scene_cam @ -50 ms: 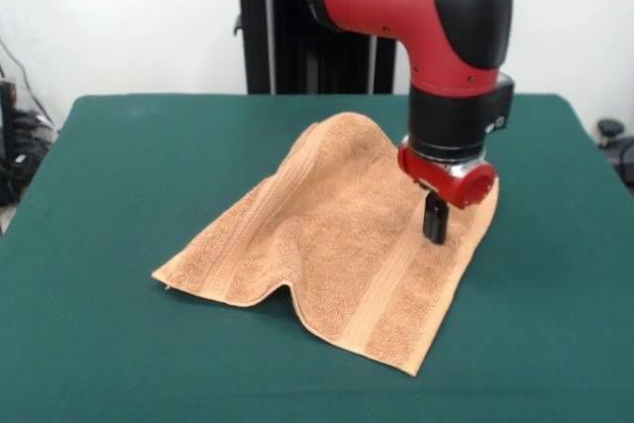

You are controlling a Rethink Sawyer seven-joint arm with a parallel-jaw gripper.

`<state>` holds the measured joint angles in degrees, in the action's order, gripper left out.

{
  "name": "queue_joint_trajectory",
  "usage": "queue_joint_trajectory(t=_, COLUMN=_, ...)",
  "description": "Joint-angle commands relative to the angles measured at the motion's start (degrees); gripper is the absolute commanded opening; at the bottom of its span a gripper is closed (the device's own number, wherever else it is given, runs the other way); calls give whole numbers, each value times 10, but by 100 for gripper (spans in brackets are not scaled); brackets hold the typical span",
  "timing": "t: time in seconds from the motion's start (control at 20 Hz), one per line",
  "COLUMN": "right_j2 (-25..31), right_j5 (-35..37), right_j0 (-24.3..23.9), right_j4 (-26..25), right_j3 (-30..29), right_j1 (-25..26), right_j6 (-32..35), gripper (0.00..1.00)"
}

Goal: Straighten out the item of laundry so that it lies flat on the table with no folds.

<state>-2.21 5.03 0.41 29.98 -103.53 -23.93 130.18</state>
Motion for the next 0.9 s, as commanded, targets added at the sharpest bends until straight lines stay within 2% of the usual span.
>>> queue_joint_trajectory(t=0.05, right_j2=62, right_j5=43, right_j0=46, right_j4=91, right_j3=-50, right_j1=-31, right_j6=204, gripper=0)
queue_joint_trajectory(t=0.25, right_j2=35, right_j5=66, right_j0=86, right_j4=126, right_j3=-33, right_j1=-29, right_j6=217, gripper=0)
queue_joint_trajectory(t=0.35, right_j2=26, right_j5=73, right_j0=90, right_j4=127, right_j3=-31, right_j1=-29, right_j6=208, gripper=0)
queue_joint_trajectory(t=0.45, right_j2=44, right_j5=52, right_j0=54, right_j4=111, right_j3=-53, right_j1=-31, right_j6=173, gripper=0)
queue_joint_trajectory(t=0.6, right_j2=23, right_j5=61, right_j0=33, right_j4=82, right_j3=-63, right_j1=-37, right_j6=136, gripper=0)
queue_joint_trajectory(t=0.75, right_j2=37, right_j5=37, right_j0=-3, right_j4=60, right_j3=-68, right_j1=-29, right_j6=107, gripper=0)
queue_joint_trajectory(t=0.9, right_j2=38, right_j5=26, right_j0=-15, right_j4=47, right_j3=-59, right_j1=-18, right_j6=96, gripper=0)
